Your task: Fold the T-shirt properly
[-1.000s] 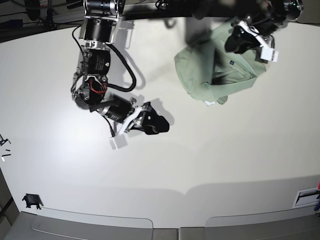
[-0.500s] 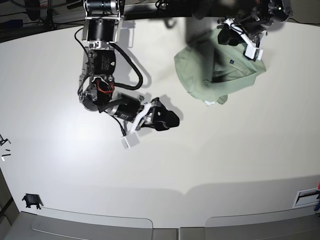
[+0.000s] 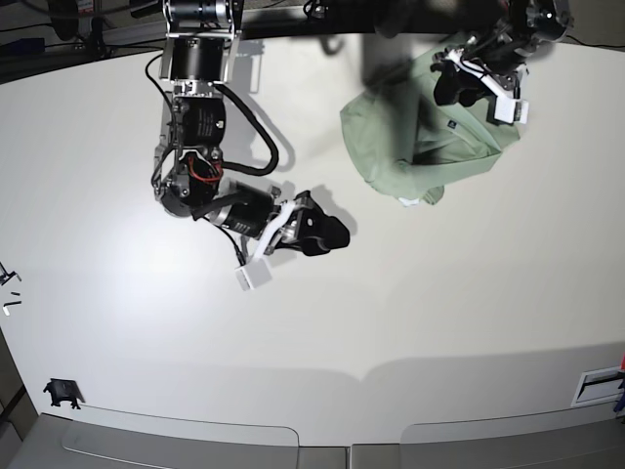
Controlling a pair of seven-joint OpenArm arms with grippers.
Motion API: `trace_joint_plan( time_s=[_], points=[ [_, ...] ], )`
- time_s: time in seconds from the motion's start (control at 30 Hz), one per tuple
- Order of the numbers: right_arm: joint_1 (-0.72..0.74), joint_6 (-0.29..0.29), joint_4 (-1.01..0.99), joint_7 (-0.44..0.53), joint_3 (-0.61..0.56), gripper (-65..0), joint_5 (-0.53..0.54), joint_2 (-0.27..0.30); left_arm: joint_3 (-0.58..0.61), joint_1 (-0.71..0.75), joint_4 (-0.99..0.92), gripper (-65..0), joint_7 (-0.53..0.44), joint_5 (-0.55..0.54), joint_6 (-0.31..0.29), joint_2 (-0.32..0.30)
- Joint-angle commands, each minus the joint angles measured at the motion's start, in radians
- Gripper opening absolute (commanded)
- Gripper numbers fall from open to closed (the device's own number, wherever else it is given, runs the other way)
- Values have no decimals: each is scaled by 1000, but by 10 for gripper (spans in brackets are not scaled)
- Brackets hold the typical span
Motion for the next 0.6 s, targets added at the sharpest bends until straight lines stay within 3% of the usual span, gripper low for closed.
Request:
trace_joint_plan(
  time_s=[0.0,0.47,0.5,0.57],
  points=[
    [22,11,19,22,-1,-385,29,-3,-3,3,16,-447,-15,-18,-6,-4],
    [22,11,19,24,-1,-385,29,-3,82,3,-87,-448,-10,-23,-9,-4],
    [22,11,19,23,-1,-385,29,-3,82,1,-86,-457,-10,-22,-11,-4],
    [22,11,19,23,-1,-385,29,-3,82,0,-86,-536,-10,-22,-13,-4]
  ],
)
